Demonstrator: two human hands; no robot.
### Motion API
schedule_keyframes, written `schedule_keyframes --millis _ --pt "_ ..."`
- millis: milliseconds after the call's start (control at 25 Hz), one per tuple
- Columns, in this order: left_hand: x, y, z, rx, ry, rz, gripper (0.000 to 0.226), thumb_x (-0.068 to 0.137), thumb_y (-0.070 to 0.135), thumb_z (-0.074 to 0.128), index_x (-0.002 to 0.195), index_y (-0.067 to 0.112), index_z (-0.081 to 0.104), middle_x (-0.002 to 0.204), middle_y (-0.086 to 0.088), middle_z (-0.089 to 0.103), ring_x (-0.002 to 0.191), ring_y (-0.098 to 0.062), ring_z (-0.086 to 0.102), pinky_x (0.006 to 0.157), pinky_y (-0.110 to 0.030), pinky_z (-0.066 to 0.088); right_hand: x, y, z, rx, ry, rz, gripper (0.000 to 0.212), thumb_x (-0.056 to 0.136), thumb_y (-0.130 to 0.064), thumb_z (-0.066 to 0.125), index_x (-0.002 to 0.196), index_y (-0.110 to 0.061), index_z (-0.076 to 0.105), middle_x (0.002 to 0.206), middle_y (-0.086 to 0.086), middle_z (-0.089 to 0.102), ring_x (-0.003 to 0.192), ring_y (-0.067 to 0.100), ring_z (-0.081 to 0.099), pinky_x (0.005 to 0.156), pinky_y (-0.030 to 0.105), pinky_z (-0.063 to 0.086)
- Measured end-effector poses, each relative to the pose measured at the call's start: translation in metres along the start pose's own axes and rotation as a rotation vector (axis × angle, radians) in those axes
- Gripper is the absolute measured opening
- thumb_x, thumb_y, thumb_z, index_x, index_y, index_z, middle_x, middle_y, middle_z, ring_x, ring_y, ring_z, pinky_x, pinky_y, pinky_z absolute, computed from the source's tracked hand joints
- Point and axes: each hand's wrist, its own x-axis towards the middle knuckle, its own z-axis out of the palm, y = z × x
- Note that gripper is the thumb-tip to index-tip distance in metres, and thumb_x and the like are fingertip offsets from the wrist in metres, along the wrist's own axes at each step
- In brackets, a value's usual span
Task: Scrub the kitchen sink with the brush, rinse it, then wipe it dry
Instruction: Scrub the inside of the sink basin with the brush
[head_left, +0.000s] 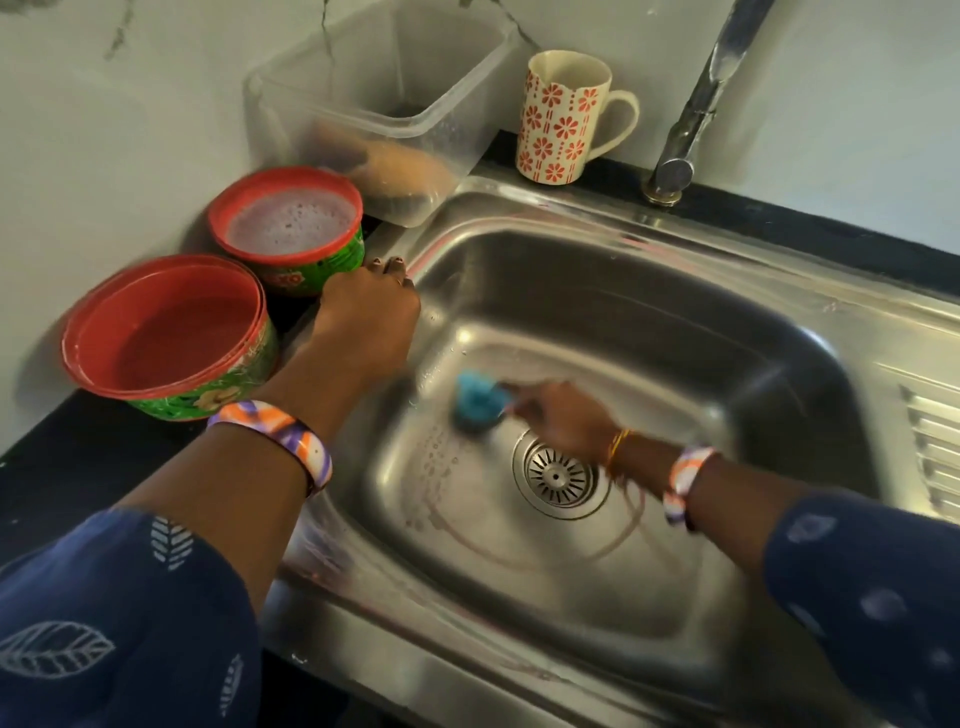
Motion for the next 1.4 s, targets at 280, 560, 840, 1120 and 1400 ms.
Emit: schedule_keyframes --millis 280,560,840,1120,1400 --pt "0.0 0.001 -0.001 0.005 -0.002 0.004 0.053 0.091 0.019 0.053 0.14 0.004 0.036 0.142 -0.012 0.039 0.124 -0.027 0.047 0.08 -0.036 0.05 -0.055 -0.037 0.024 0.138 -0.237 -0.134 0.037 0.095 -0.022 0.051 0.131 -0.015 0.055 0.13 0.01 0.059 0.116 0.023 0.058 0.098 0.022 0.038" --pt "-0.003 0.001 -0.002 0.005 0.0 0.008 0.047 0.092 0.017 0.05 0.136 0.004 0.041 0.136 -0.011 0.042 0.122 -0.027 0.048 0.079 -0.036 0.049 0.0 0.008 -0.01 0.046 0.096 0.319 0.04 0.096 -0.021 0.046 0.136 -0.019 0.049 0.131 0.016 0.057 0.119 0.032 0.055 0.097 0.03 0.04" --pt "-0.004 -0.003 0.002 0.011 0.017 0.038 0.05 0.092 0.02 0.051 0.138 0.005 0.038 0.139 -0.011 0.04 0.124 -0.026 0.045 0.08 -0.036 0.049 -0.008 0.003 -0.012 -0.055 0.052 0.161 0.037 0.097 -0.022 0.046 0.133 -0.022 0.053 0.134 0.008 0.057 0.119 0.026 0.056 0.095 0.025 0.039" --pt "-0.003 -0.002 0.003 0.03 0.032 0.056 0.053 0.093 0.02 0.049 0.142 0.003 0.034 0.144 -0.013 0.036 0.127 -0.026 0.043 0.082 -0.035 0.048 -0.061 -0.046 0.032 0.085 -0.233 -0.22 0.04 0.096 -0.027 0.048 0.135 -0.026 0.05 0.124 0.01 0.064 0.113 0.026 0.061 0.096 0.033 0.047" --pt "-0.004 -0.001 0.004 0.022 0.04 0.054 0.051 0.092 0.02 0.049 0.139 0.004 0.037 0.14 -0.012 0.04 0.124 -0.026 0.045 0.08 -0.035 0.049 -0.006 -0.012 -0.009 -0.155 -0.073 0.23 0.039 0.096 -0.021 0.045 0.134 -0.015 0.05 0.133 0.015 0.054 0.12 0.032 0.052 0.098 0.032 0.04"
